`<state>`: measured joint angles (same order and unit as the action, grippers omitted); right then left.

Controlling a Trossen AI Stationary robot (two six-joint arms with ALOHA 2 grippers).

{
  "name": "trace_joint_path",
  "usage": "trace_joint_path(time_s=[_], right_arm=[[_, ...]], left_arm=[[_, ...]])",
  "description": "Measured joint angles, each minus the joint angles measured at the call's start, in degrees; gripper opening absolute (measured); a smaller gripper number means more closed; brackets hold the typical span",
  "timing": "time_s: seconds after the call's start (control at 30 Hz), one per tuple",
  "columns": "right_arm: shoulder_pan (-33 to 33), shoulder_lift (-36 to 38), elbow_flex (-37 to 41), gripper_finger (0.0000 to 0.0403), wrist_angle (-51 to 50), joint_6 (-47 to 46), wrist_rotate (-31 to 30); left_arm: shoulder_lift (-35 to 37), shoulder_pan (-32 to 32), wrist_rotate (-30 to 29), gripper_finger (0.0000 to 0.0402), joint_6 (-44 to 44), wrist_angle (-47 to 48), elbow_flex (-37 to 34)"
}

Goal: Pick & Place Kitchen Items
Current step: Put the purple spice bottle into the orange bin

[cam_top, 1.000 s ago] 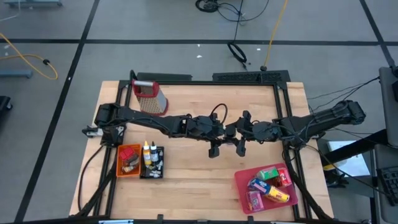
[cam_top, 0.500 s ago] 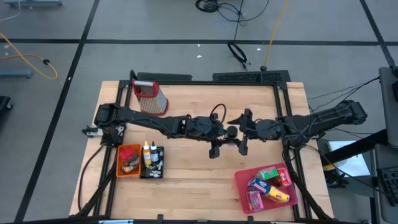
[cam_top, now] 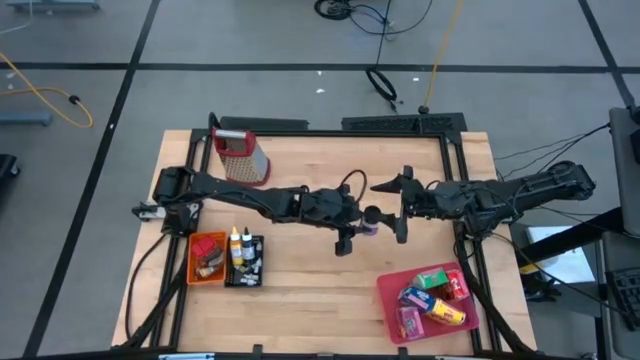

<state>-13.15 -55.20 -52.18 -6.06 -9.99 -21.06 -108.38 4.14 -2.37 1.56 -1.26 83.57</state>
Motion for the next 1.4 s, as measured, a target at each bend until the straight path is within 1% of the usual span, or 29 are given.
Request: trace_joint_path(time_s=[0.2,0.33,0.5,0.57,0.63,0.7,0.77,0.87,1.03,1.13,1.23,1.4], right_arm=[[0.00,1.54,0.13,0.0312,-4.16,-0.01,-0.07],[0.02,2.84,0.06,0.0309,-6.37,-1.81,-1.70],[0.02,2.97,0.11,0.0309,-10.98,-5.68,-1.64],[0.00,2.54,0.15,0.0308,-12.48,-7.57,-1.44],[-0.08,2.14,0.56,0.0308,-14.16,-9.17,-1.42],[-0.07,1.84,1.39,0.0308,-13.43,-10.17,-1.41],[-0.09,1.84,2.62,0.0308,-13.57,-10.32,-1.40],[-0.09,1.88,4.32,0.0308,-10.37,-10.33,-1.40],[-0.09,2.07,5.59,0.0308,-7.31,-10.07,-1.39],[-0.09,2.05,5.66,0.0308,-7.43,-9.76,-1.37],[-0.09,2.05,5.66,0.0308,-7.41,-9.74,-1.37],[-0.09,2.05,5.66,0.0308,-7.41,-9.72,-1.37]], left_arm=[[0.65,0.02,-0.76,0.0128,-0.90,4.18,-0.15],[3.03,0.28,-1.57,0.0128,-0.88,10.55,-0.13],[7.94,2.09,-2.28,0.0128,-0.43,23.86,-0.07],[10.20,3.42,-2.73,0.0128,1.70,31.45,-0.11],[12.24,5.31,-4.54,0.0128,4.72,36.62,-0.11],[14.47,8.07,-8.34,0.0128,8.93,44.09,-0.11],[16.54,11.37,-12.38,0.0128,13.82,49.03,-0.11],[19.40,16.58,-19.18,0.0128,22.99,56.92,-0.11],[23.40,25.19,-28.02,0.0129,37.60,63.41,-0.11],[24.52,29.98,-31.38,0.0129,45.34,66.81,-0.11],[24.89,33.30,-33.89,0.0129,53.20,71.80,-0.09],[24.63,39.29,-35.42,0.0129,73.09,84.26,-0.50]])
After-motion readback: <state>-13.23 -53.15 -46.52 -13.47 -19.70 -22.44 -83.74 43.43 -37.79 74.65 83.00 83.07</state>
